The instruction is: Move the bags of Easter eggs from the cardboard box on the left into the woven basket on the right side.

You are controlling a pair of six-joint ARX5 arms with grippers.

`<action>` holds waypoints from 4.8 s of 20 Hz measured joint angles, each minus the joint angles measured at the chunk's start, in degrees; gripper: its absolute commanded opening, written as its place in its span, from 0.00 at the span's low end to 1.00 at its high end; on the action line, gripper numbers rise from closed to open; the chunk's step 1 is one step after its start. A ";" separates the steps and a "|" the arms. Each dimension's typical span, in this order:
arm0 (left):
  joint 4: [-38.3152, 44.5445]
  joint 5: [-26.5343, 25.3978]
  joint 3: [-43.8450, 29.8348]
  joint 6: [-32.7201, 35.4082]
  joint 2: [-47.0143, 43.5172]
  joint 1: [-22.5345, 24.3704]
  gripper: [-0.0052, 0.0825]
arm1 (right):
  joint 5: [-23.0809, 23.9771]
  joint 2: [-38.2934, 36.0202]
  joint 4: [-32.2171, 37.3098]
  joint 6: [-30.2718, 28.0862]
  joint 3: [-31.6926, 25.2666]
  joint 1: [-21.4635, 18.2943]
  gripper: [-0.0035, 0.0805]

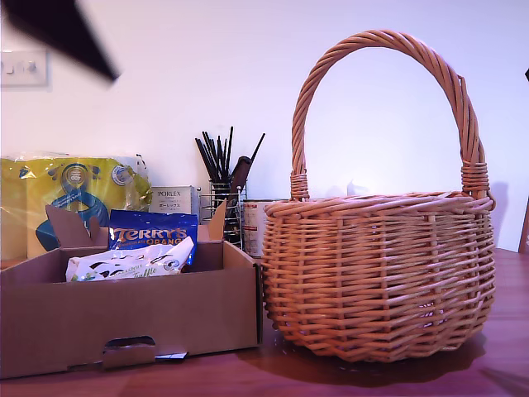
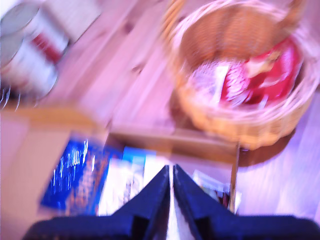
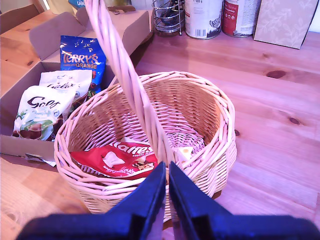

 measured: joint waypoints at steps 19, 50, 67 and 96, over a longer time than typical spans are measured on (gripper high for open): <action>3.91 -6.73 -1.29 -34.01 21.31 1.36 0.95 | -0.07 0.00 0.17 0.00 0.00 0.00 0.03; -3.50 -3.06 12.74 -36.63 29.66 -4.68 0.03 | -0.09 0.00 0.37 0.00 0.00 0.00 0.03; -13.55 15.76 26.27 -33.88 29.68 -2.67 0.03 | -0.07 0.00 0.35 0.00 0.02 0.00 0.03; 0.55 12.92 31.50 -40.30 39.52 -17.73 0.33 | -0.26 0.00 -0.70 0.04 0.02 0.00 0.03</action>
